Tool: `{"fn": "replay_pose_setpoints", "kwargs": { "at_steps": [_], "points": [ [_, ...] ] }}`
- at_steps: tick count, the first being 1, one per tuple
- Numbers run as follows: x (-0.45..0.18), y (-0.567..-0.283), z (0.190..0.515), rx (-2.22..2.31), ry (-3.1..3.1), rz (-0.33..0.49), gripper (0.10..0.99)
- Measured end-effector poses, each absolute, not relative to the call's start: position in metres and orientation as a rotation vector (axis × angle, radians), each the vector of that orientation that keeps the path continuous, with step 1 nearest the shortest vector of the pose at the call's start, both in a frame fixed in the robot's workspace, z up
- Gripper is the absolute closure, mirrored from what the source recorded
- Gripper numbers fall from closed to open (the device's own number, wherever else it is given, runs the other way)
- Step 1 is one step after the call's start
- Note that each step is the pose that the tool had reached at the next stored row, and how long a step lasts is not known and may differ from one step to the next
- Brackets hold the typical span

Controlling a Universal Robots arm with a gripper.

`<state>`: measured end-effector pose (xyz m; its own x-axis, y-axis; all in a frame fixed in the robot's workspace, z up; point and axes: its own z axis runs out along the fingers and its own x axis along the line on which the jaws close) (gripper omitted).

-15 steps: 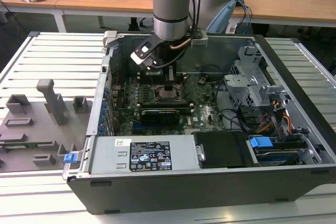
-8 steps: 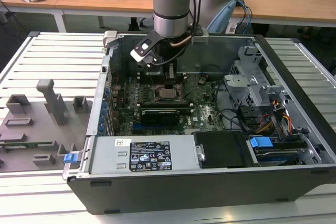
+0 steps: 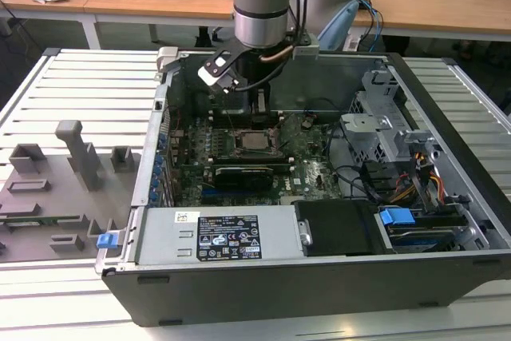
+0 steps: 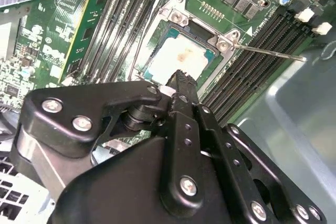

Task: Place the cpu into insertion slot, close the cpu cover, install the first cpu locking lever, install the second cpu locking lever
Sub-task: 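Close the cpu cover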

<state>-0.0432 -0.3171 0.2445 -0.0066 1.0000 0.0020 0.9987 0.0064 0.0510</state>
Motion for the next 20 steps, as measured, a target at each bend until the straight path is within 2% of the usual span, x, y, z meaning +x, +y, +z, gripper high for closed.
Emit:
{"fn": "replay_pose_setpoints", "kwargs": {
  "at_steps": [5, 9, 20],
  "points": [
    [-0.043, -0.317, 0.273, 2.189, 2.204, 0.058, 0.98],
    [-0.038, -0.326, 0.273, 2.19, 2.204, 0.057, 0.98],
    [0.0, -0.317, 0.269, 2.134, 2.271, 0.045, 0.98]
  ]
}}
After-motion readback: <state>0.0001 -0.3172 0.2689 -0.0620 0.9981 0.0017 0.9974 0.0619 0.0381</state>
